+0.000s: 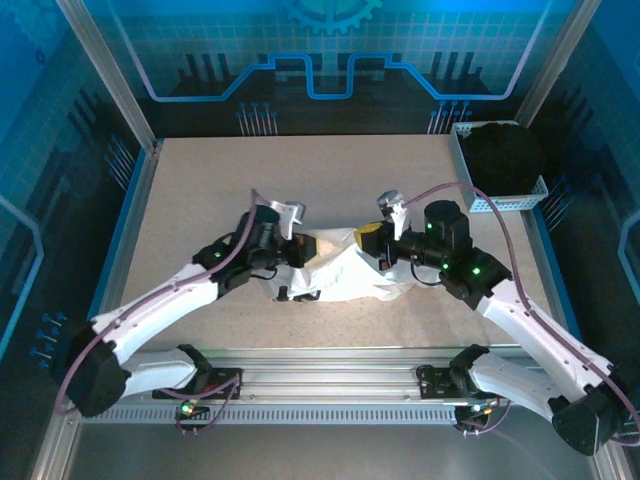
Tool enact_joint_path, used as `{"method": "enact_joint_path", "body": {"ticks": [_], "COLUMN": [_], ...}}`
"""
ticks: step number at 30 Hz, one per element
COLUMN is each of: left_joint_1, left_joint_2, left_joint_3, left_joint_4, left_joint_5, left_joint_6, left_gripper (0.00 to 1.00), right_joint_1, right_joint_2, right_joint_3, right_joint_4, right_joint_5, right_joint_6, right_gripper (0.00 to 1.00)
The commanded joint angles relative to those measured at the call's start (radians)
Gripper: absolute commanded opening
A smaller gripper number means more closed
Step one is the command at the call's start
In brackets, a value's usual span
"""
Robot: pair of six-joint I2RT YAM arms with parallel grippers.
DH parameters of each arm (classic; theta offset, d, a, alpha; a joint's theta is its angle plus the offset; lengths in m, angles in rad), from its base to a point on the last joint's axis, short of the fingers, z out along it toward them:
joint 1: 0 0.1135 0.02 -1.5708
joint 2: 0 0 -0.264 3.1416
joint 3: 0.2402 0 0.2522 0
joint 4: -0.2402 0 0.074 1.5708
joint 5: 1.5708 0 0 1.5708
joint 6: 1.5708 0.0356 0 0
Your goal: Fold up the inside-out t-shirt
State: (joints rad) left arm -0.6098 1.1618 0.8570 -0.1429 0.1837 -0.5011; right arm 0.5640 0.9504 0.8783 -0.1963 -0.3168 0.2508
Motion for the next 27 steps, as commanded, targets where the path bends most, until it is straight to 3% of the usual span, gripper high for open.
{"method": "enact_joint_path", "body": {"ticks": [1,7,14,20,27], "left_joint_1": [0.1,0.163,0.272,0.366,0.39], "left_joint_2": [-0.133,-0.191,-0.226,-0.257,-0.252], "left_joint_3": [-0.056,-0.074,-0.137,-0.174,-0.168], "left_joint_4": [0.169,0.201,0.379,0.354,0.049], "left_joint_5": [0.325,0.518,0.639,0.628,0.478], "left_joint_6": [-0.166,-0.278,-0.48,-0.5,-0.298], "left_gripper": [0.0,0.0,0.0,0.0,0.0], "right_joint_1": [0.011,0.012,0.01,0.01,0.008], "right_joint_2": [-0.049,-0.032,0.033,0.074,0.046], "right_joint_3": [-0.028,-0.029,0.069,0.089,0.072], "right_joint_4": [-0.027,0.002,-0.174,-0.219,-0.213], "right_joint_5": [0.108,0.1,0.296,0.287,0.237], "right_joint_6": [-0.054,-0.057,-0.044,-0.087,-0.136], "right_gripper": [0.0,0.0,0.0,0.0,0.0]}}
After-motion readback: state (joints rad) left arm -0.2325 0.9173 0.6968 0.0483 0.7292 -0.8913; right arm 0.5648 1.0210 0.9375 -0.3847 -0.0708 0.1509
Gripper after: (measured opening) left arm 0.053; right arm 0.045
